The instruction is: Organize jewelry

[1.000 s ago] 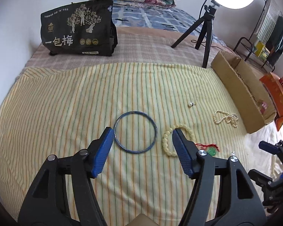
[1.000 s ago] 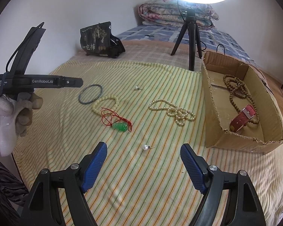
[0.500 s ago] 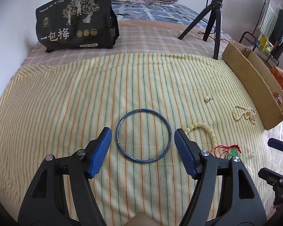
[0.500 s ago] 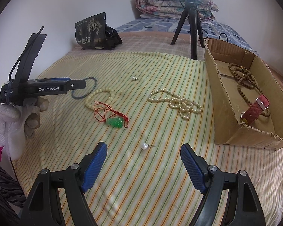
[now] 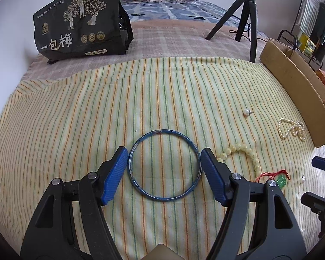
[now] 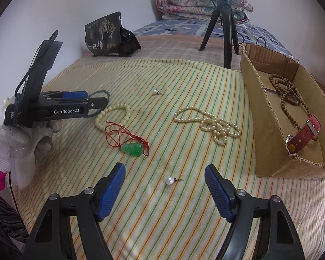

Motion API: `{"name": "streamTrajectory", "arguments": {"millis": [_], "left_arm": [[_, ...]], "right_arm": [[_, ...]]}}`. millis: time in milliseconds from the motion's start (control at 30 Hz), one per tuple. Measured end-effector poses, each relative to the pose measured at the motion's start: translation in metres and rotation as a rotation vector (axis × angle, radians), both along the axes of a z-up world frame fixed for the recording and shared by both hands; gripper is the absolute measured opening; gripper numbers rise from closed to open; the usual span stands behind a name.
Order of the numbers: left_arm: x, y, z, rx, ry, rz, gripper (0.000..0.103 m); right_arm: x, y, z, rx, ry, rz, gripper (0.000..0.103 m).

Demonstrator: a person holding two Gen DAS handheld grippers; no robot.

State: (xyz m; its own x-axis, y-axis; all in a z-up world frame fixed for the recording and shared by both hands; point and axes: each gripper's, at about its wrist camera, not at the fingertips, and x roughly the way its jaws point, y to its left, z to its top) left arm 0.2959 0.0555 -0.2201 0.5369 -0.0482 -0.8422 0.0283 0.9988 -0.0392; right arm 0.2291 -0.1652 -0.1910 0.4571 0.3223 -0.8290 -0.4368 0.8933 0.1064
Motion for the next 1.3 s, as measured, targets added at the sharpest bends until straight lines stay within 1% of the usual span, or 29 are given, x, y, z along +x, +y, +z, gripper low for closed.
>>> {"name": "streamTrajectory", "arguments": {"millis": [67,167,267,300,367,433,600,867,967,1233,1300], "left_arm": [[0.0,-0.001,-0.001,0.008,-0.005,-0.004,0.072],[0.0,0.0,-0.003,0.006,-0.009,-0.01,0.075],[0.0,0.004,-0.004,-0.02,-0.008,-0.004,0.076],[0.0,0.005,-0.004,-0.024,-0.01,-0.003,0.076],[-0.001,0.005,-0.004,-0.026,-0.013,-0.008,0.076],[-0.002,0.005,-0.005,-0.025,-0.018,-0.016,0.076],[-0.003,0.005,-0.006,-0.026,-0.028,-0.025,0.076],[-0.006,0.001,-0.007,0.014,-0.035,-0.045,0.076],[-0.007,0.004,-0.006,-0.003,-0.044,-0.039,0.076],[-0.008,0.009,-0.003,-0.005,-0.049,-0.037,0.077],[-0.007,0.014,-0.002,-0.035,-0.047,-0.033,0.077]], "right_arm": [[0.0,0.001,-0.002,-0.017,0.001,-0.001,0.07],[0.001,0.001,-0.007,-0.024,0.019,0.003,0.057],[0.0,0.0,-0.011,-0.019,0.037,0.009,0.048],[0.0,0.0,-0.011,-0.022,0.038,0.011,0.047],[-0.001,0.001,-0.012,-0.027,0.038,0.019,0.041],[-0.002,0.0,-0.012,-0.029,0.037,0.027,0.039],[-0.002,0.0,-0.013,-0.036,0.041,0.027,0.037],[-0.002,0.001,-0.013,-0.043,0.043,0.029,0.037],[-0.002,0.0,-0.013,-0.039,0.045,0.027,0.037],[-0.001,0.0,-0.013,-0.036,0.046,0.023,0.037],[-0.001,0.0,-0.014,-0.029,0.05,0.018,0.037]]}}
